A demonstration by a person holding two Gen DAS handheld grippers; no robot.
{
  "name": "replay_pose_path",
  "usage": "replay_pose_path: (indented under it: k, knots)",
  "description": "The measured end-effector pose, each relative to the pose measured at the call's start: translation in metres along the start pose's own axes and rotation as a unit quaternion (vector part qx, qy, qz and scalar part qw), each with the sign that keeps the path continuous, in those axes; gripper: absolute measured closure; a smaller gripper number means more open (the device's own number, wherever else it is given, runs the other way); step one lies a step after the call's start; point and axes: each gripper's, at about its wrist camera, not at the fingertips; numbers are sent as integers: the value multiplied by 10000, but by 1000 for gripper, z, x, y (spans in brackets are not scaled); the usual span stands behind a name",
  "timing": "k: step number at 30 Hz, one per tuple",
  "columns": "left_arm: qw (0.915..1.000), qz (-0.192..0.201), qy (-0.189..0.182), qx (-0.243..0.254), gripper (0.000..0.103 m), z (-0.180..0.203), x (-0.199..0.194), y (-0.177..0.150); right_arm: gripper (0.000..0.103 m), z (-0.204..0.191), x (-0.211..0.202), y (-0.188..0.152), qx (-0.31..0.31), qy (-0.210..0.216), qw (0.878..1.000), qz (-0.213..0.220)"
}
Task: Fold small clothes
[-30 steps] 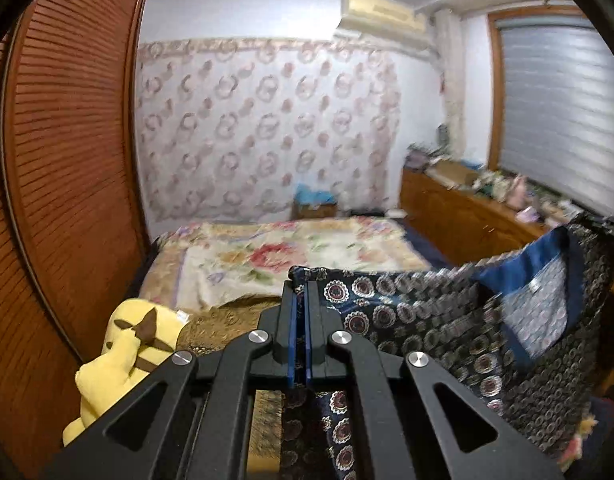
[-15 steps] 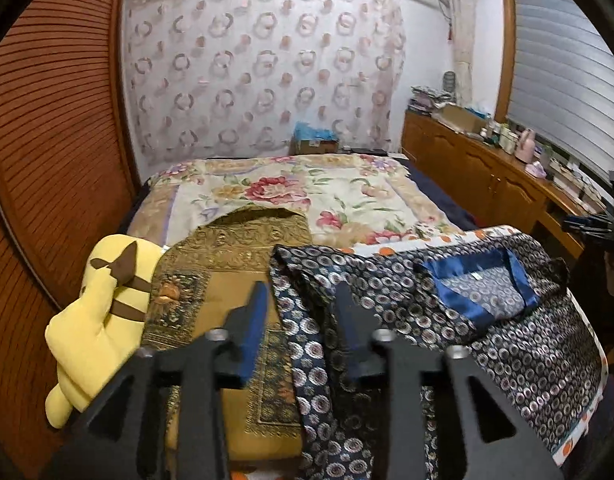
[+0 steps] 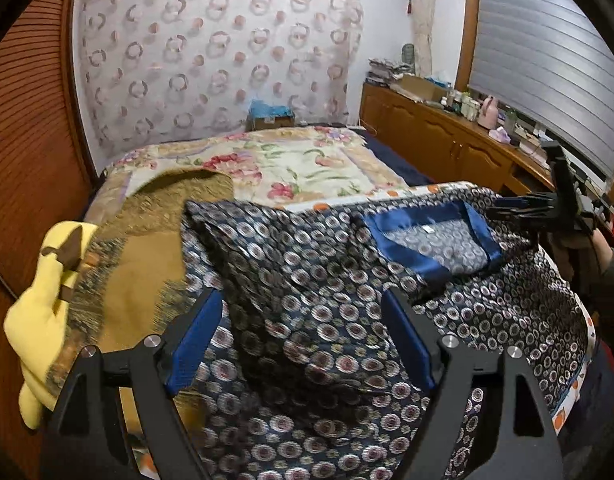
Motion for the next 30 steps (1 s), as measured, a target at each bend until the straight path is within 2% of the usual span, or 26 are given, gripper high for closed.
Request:
replay_pose_path:
  k: [8, 9, 10, 11, 12, 13, 15, 17, 24, 30]
  knots:
    - [9998, -132, -175, -36, 21, 16, 13, -18, 50, 6, 30, 12, 297, -137, 9987, -399]
    - [9997, -142, -161, -64, 21, 16, 14, -21, 54, 7, 33, 13, 317, -150, 9985, -427]
    - [9997, -150, -155, -97, 21, 15, 13, -24, 69, 8, 35, 12, 320, -148, 9984, -445]
    - [9997, -147, -156, -142, 21, 14, 11, -28, 77, 10, 36, 11, 307, -143, 9983, -470]
    - [9996, -139, -145, -173, 21, 13, 10, -32, 90, 10, 35, 10, 270, -141, 9985, -459]
    - [9996, -129, -120, -220, 21, 11, 7, -36, 99, 9, 32, 9, 218, -100, 9988, -423]
    - [9997, -122, 12, -219, 21, 9, 3, -42, 100, 4, 24, 5, 49, 113, 9995, -294]
    - [9996, -54, 236, -170, 21, 8, -4, -48, 100, -1, 8, -2, -67, 133, 9999, -83]
    - [9989, 101, 398, -246, 21, 2, -24, -61, 100, -16, -81, -44, -230, 350, 9962, 767]
    - [9984, 152, 315, -452, 21, -2, -27, -61, 100, -25, -123, -95, -238, 540, 9942, 899]
Point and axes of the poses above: each gripper's, at about its wrist camera, not at the fingertips, and x roughly the way its jaws point, z to its right, y to its top, and after that the axes turned 1 degree about -y, right-handed
